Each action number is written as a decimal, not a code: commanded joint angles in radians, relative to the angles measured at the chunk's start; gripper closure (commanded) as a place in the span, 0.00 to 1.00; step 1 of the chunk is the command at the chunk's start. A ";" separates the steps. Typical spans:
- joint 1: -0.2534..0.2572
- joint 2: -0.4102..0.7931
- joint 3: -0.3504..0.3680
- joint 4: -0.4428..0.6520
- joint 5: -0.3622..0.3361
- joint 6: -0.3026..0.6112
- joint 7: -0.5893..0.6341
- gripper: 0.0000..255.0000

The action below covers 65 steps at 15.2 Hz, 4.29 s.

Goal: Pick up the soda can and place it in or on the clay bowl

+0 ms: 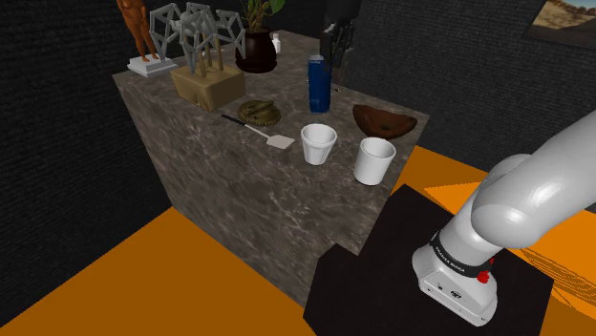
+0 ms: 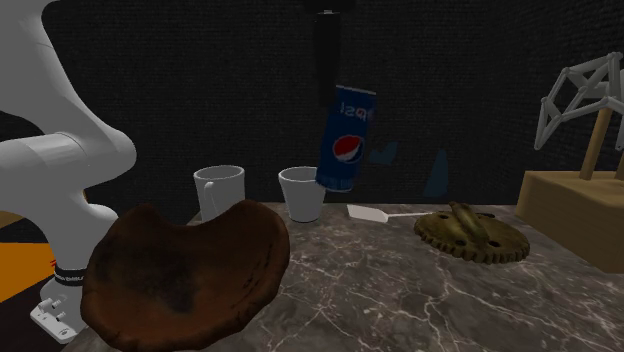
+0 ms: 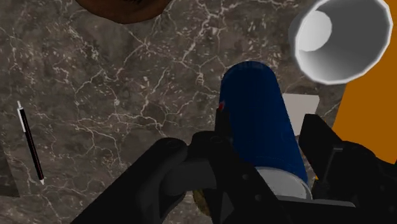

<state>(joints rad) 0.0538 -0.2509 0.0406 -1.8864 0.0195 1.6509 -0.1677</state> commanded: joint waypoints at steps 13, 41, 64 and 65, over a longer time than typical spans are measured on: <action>0.011 0.023 0.010 -0.105 0.009 0.121 -0.008 0.00; 0.039 0.158 0.040 -0.383 0.023 0.521 -0.007 1.00; 0.030 0.082 0.029 -0.311 0.021 0.373 -0.018 0.00; 0.028 0.055 0.027 -0.357 0.019 0.391 -0.018 0.00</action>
<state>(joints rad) 0.0829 -0.1692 0.0692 -2.2042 0.0396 2.0303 -0.1858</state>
